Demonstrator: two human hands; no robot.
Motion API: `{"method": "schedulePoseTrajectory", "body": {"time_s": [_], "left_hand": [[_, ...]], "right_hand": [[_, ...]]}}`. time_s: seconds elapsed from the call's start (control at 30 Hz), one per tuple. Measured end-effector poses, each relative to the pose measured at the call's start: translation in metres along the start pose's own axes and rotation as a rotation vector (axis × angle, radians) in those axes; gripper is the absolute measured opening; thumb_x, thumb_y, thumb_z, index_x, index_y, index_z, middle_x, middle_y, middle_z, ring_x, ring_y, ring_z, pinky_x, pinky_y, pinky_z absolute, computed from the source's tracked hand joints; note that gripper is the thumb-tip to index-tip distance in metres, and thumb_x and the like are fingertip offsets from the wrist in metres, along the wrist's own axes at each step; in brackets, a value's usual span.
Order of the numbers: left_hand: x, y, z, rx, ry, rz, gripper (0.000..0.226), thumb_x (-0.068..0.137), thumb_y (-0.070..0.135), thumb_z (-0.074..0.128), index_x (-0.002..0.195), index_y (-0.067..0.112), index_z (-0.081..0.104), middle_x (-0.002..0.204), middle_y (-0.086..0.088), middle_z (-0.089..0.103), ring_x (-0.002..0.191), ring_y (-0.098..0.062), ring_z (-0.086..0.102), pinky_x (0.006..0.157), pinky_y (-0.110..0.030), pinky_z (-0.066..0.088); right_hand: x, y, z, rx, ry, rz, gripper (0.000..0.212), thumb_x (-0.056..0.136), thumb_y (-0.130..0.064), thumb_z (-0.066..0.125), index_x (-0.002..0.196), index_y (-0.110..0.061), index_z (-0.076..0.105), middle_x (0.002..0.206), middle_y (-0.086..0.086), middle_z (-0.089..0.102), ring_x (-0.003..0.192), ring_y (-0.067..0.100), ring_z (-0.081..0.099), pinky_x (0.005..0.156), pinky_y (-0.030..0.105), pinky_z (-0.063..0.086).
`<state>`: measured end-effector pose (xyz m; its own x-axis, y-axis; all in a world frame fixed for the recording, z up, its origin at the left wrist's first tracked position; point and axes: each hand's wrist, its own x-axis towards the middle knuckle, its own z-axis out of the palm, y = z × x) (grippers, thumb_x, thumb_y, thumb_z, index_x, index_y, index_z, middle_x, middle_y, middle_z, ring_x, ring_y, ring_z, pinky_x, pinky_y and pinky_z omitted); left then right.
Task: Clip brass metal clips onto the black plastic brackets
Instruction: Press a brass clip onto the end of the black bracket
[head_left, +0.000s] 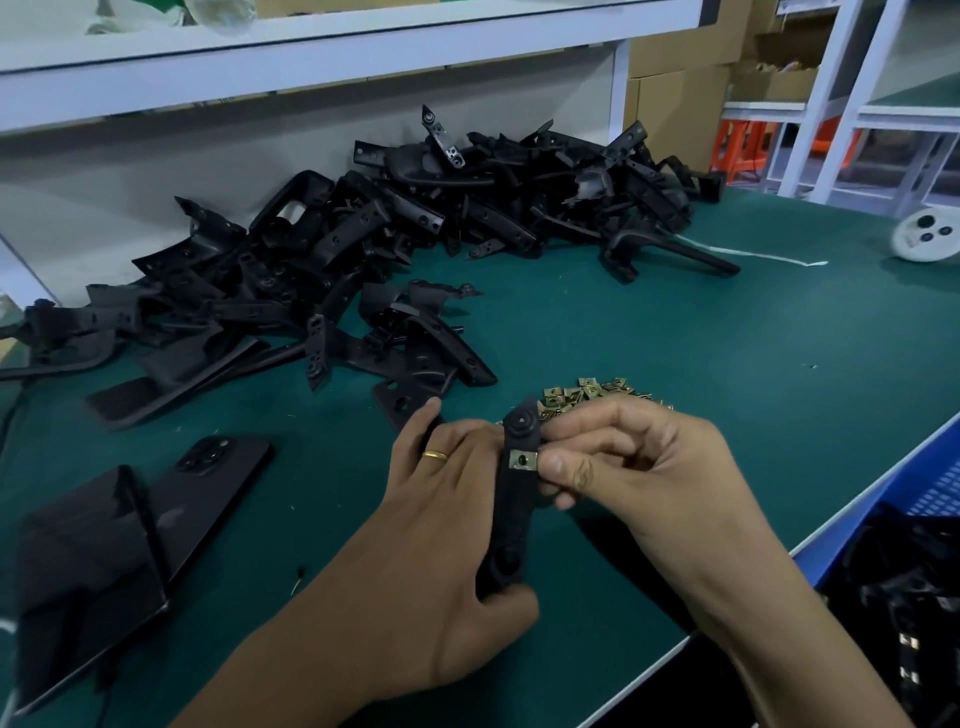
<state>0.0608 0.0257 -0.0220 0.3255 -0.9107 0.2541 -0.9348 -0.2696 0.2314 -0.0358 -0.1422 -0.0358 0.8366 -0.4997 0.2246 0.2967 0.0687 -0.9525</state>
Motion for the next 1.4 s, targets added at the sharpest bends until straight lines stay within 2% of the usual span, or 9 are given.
{"method": "schedulePoseTrajectory", "body": {"time_s": [0.13,0.2,0.3,0.5,0.67,0.8,0.93,1.13,1.4], "left_hand": [[0.002,-0.003,0.003,-0.180,0.110,-0.083,0.051,0.076,0.050,0.052,0.122,0.031,0.039,0.118,0.025,0.034,0.140,0.013,0.010,0.125,-0.031,0.008],[0.003,-0.010,0.005,-0.283,0.164,-0.223,0.055,0.076,0.063,0.052,0.126,0.043,0.041,0.126,0.029,0.034,0.141,0.005,0.012,0.119,-0.034,0.022],[-0.001,-0.024,0.005,-0.252,0.146,-0.313,0.062,0.074,0.078,0.047,0.129,0.051,0.039,0.130,0.035,0.035,0.137,0.008,0.013,0.116,-0.032,0.026],[-0.004,-0.039,0.006,-0.188,0.097,-0.355,0.072,0.075,0.090,0.039,0.133,0.048,0.038,0.124,0.044,0.033,0.131,0.002,0.024,0.110,-0.029,0.030],[-0.002,-0.037,0.005,-0.212,0.107,-0.341,0.050,0.071,0.089,0.046,0.115,0.066,0.036,0.125,0.050,0.031,0.123,0.007,0.025,0.109,-0.028,0.029],[-0.002,-0.037,0.004,-0.252,0.128,-0.349,0.050,0.068,0.094,0.047,0.111,0.069,0.037,0.123,0.047,0.035,0.122,0.012,0.030,0.101,-0.022,0.033],[-0.003,-0.035,0.003,-0.245,0.155,-0.333,0.061,0.072,0.091,0.048,0.121,0.054,0.047,0.121,0.038,0.043,0.125,0.005,0.037,0.105,-0.027,0.038],[0.006,-0.022,0.000,-0.053,0.385,-0.142,0.061,0.079,0.066,0.065,0.119,0.020,0.057,0.117,0.014,0.053,0.119,-0.008,0.047,0.118,-0.043,0.032],[0.005,-0.023,0.001,-0.018,0.444,-0.024,0.061,0.081,0.061,0.070,0.118,0.014,0.057,0.120,0.010,0.055,0.124,-0.011,0.051,0.127,-0.042,0.022]], "right_hand": [[-0.002,0.001,0.005,-0.120,0.132,-0.125,0.027,0.070,-0.031,0.091,0.089,-0.017,0.077,0.076,0.003,0.073,0.067,0.010,0.062,0.065,0.018,0.051],[-0.003,0.001,0.000,-0.172,0.299,-0.202,0.010,0.090,-0.029,0.077,0.090,-0.019,0.077,0.076,0.002,0.071,0.067,0.007,0.059,0.064,0.017,0.049],[-0.005,0.002,-0.024,-0.463,0.496,-0.215,0.020,0.101,-0.032,0.064,0.086,-0.026,0.074,0.074,-0.007,0.070,0.063,0.005,0.058,0.060,0.015,0.044],[-0.003,0.003,-0.029,-0.930,0.156,-0.218,0.011,0.082,-0.024,0.085,0.085,-0.034,0.080,0.082,-0.016,0.066,0.081,0.003,0.061,0.070,0.007,0.039],[-0.001,0.009,-0.025,-1.114,0.027,-0.246,0.013,0.088,-0.029,0.080,0.099,-0.035,0.081,0.091,-0.010,0.054,0.092,0.014,0.051,0.080,0.030,0.042],[-0.003,0.006,-0.025,-1.207,-0.040,-0.262,0.017,0.088,-0.027,0.077,0.093,-0.039,0.066,0.097,-0.017,0.050,0.093,0.011,0.041,0.083,0.032,0.031],[-0.006,-0.001,-0.027,-0.912,0.023,-0.229,0.016,0.090,-0.023,0.075,0.090,-0.033,0.063,0.091,-0.020,0.060,0.089,0.009,0.054,0.076,0.014,0.038],[-0.008,-0.003,0.006,-0.074,0.042,-0.101,0.015,0.081,-0.011,0.079,0.096,-0.014,0.078,0.079,0.008,0.074,0.070,0.016,0.068,0.065,0.021,0.053],[-0.006,-0.001,0.013,0.031,0.093,0.006,0.015,0.078,-0.023,0.077,0.078,-0.008,0.077,0.068,0.017,0.072,0.057,0.022,0.068,0.053,0.025,0.055]]}}
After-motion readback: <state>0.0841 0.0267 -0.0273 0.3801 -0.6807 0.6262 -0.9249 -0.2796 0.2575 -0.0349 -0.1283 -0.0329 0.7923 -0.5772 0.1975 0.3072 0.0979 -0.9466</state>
